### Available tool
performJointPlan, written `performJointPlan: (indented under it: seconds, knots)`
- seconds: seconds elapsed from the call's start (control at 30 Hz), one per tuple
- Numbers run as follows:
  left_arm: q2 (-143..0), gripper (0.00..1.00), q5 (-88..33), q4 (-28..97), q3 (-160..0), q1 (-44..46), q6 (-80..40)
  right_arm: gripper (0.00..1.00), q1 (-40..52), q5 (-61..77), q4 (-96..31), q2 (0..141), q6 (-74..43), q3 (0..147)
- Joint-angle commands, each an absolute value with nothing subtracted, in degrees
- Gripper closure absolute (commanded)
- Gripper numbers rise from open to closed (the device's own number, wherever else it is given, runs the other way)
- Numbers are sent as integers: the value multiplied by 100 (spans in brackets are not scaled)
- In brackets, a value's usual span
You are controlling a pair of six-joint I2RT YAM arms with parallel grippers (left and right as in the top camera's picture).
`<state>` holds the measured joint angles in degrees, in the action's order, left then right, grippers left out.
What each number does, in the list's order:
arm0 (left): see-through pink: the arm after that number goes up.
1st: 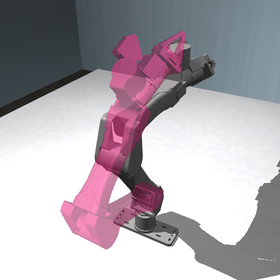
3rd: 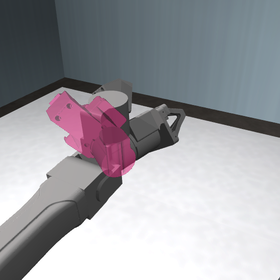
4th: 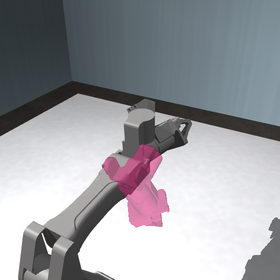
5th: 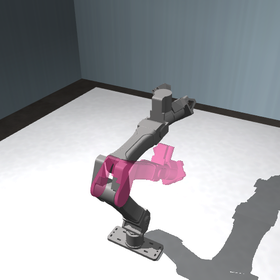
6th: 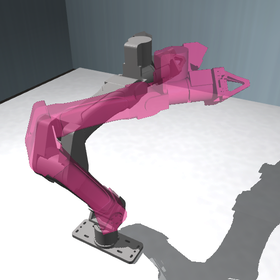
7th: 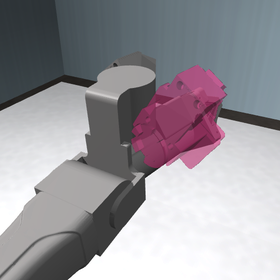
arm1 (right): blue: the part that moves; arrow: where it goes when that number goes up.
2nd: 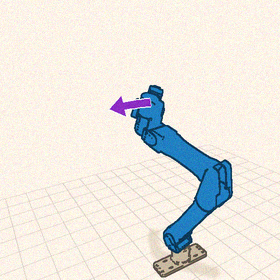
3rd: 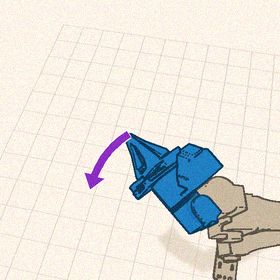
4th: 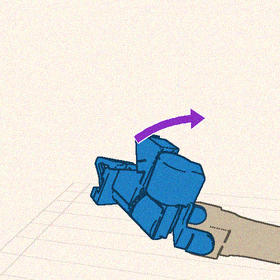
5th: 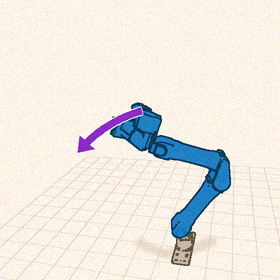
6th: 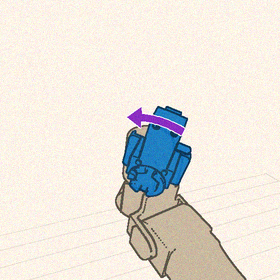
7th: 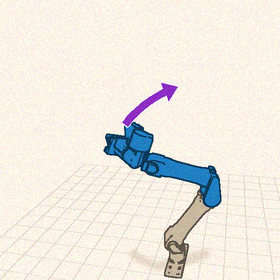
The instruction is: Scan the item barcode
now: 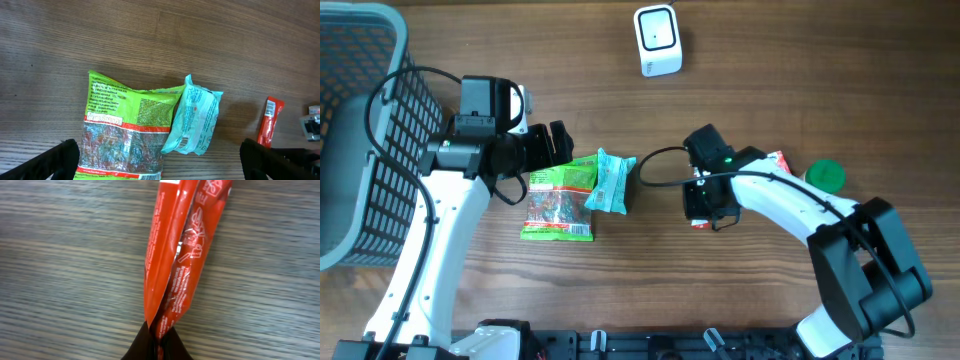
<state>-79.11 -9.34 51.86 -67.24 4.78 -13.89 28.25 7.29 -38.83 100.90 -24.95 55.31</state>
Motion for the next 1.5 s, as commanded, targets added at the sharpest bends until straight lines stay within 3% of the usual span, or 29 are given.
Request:
performJointPlan:
  seconds: [0.0, 0.2, 0.53, 1.03, 1.47]
  knots:
    - [-7924, 0, -998, 5175, -6744, 504, -1417, 96, 2663, 698, -4095, 10208, -2023, 5544]
    - [-7924, 0, -998, 5175, -6744, 504, -1420, 96, 2626, 888, -4178, 9944, -757, 5546]
    - [-7924, 0, -998, 5175, -6744, 504, -1417, 96, 2628, 2458, -4429, 8353, 1706, 5546]
    - [-7924, 0, -998, 5175, -6744, 504, -1420, 96, 2628, 1852, -4578, 8221, 2451, 5387]
    - [-7924, 0, -998, 5175, -6744, 504, -1417, 96, 2628, 1282, -4045, 9771, 2576, 5100]
